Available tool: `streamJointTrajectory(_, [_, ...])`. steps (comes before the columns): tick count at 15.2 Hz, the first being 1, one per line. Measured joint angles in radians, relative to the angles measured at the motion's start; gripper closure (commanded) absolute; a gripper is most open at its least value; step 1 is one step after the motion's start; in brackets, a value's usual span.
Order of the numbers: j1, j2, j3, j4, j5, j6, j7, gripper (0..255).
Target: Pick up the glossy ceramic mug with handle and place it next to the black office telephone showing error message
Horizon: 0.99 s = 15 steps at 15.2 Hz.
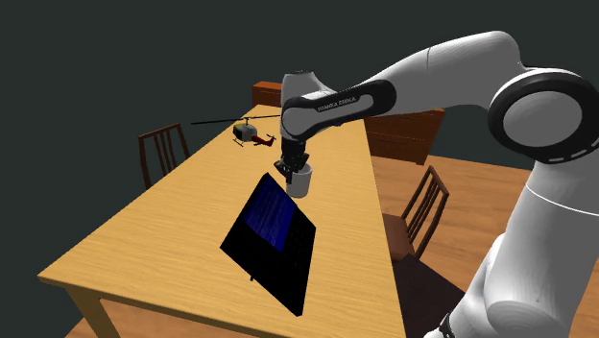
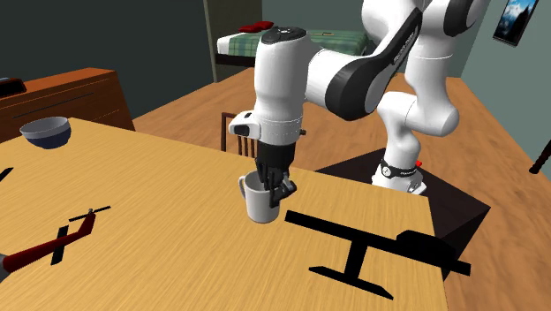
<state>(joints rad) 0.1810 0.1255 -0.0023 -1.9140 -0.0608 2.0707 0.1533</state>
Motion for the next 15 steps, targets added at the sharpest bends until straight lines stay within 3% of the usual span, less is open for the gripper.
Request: streamJointTrajectory(15, [-0.001,0.059,-0.006,-0.079,-0.005,0.187,0.014,255])
